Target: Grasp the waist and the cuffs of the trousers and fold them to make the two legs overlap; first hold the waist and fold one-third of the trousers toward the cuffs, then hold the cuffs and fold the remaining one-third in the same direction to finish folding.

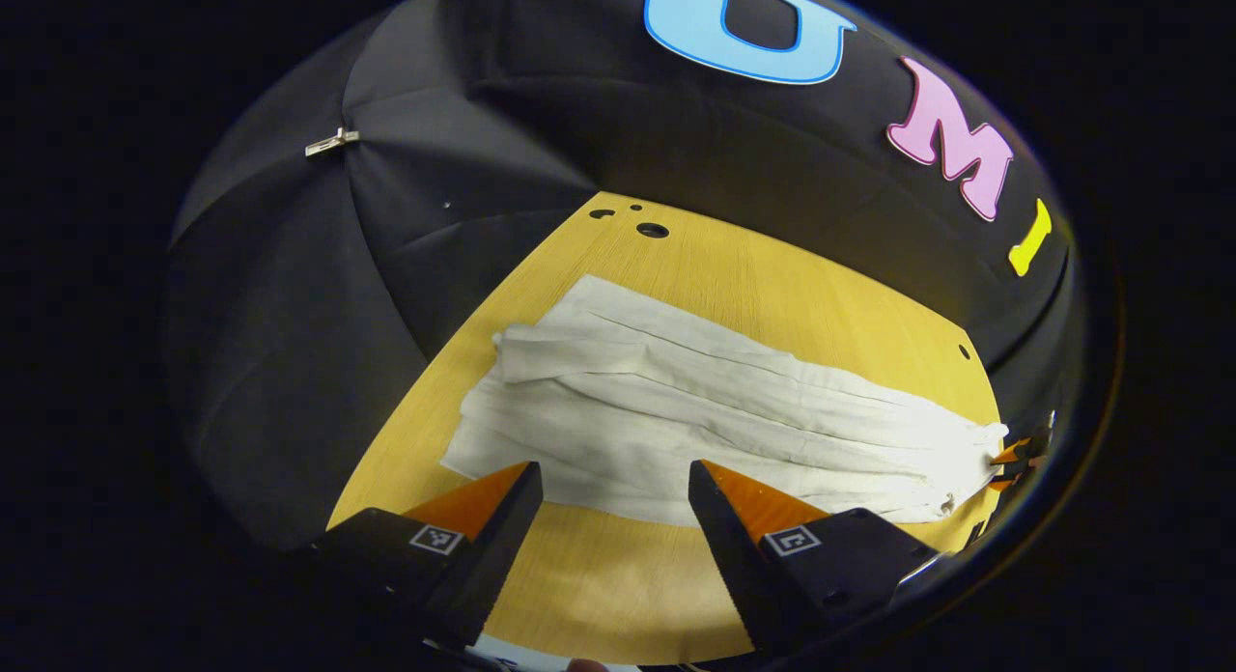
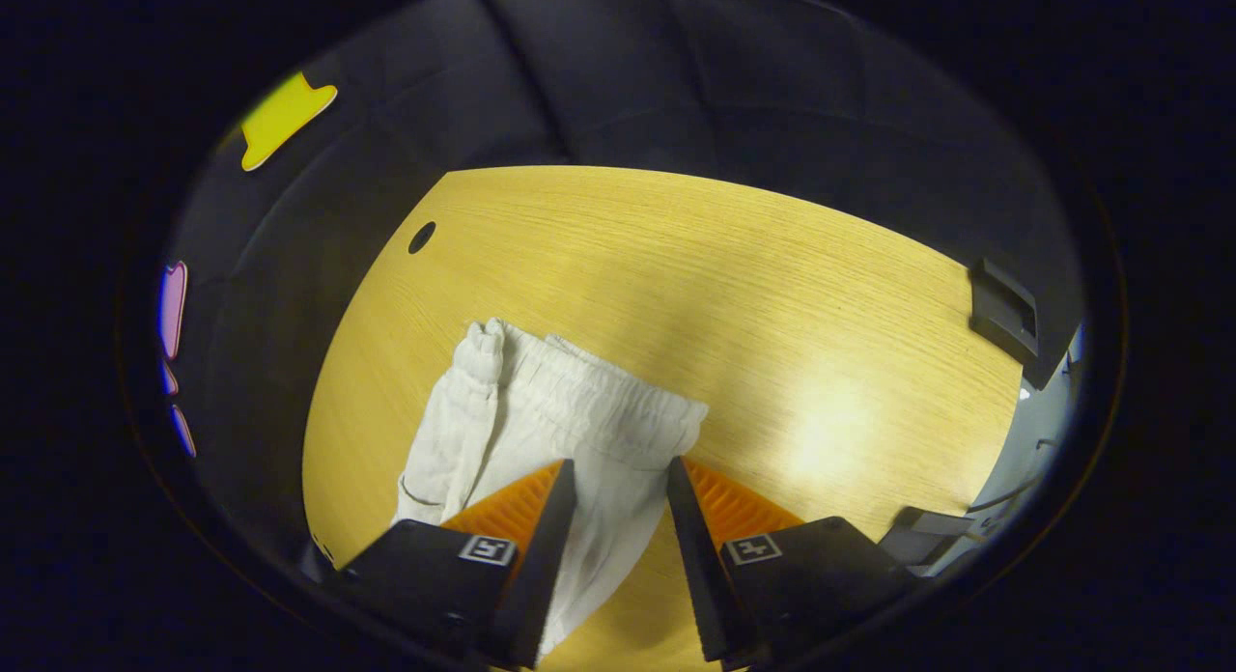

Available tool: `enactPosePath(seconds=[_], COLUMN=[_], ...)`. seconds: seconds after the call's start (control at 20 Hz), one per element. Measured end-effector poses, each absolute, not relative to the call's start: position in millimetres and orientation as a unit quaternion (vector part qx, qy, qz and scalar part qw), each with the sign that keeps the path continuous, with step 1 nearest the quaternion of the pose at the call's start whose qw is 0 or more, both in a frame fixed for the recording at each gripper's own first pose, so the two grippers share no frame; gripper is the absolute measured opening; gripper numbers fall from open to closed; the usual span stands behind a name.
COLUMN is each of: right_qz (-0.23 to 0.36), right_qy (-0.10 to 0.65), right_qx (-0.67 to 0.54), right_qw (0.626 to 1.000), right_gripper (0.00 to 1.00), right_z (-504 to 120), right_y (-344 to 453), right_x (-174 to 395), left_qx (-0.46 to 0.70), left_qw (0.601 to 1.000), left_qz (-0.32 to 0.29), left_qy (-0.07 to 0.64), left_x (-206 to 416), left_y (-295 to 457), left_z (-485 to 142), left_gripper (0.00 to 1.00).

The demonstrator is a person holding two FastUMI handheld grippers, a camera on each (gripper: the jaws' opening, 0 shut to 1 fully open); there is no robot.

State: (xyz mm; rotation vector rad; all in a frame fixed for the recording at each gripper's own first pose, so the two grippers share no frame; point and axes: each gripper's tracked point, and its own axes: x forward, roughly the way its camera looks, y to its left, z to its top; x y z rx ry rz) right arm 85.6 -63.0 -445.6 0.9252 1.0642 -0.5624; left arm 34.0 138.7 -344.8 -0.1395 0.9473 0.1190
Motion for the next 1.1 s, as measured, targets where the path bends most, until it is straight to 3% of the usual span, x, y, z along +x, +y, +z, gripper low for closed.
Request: enactPosePath(seconds=[0.05, 0.1, 0.15, 0.25, 0.3, 0.75, 1.1], right_qz=[-0.245, -0.233, -0.222, -0.212, -0.214, -0.173, -0.149], right_qy=[0.486, 0.485, 0.482, 0.469, 0.456, 0.427, 0.42], right_qx=[0.423, 0.431, 0.44, 0.458, 0.467, 0.425, 0.41], right_qw=[0.725, 0.724, 0.725, 0.724, 0.727, 0.779, 0.796], right_gripper=[0.54, 0.27, 0.18, 0.1, 0.06, 0.06, 0.06], right_z=[-444, -442, -443, -437, -435, -403, -397], right_y=[-59, -56, -57, -62, -61, -62, -60], right_x=[84, 85, 88, 89, 90, 92, 94], left_qx=[-0.072, -0.079, -0.089, -0.117, -0.137, -0.288, -0.288], left_qw=[0.884, 0.882, 0.88, 0.872, 0.868, 0.823, 0.826], left_qz=[0.057, 0.06, 0.062, 0.071, 0.075, 0.115, 0.113], left_qy=[0.457, 0.46, 0.463, 0.469, 0.472, 0.476, 0.471], left_x=[35, 35, 34, 30, 27, 23, 61], left_y=[138, 139, 137, 135, 136, 144, 141], left_z=[-348, -350, -353, -357, -359, -387, -401], left_gripper=[0.96, 0.96, 0.96, 0.92, 0.96, 0.96, 0.95])
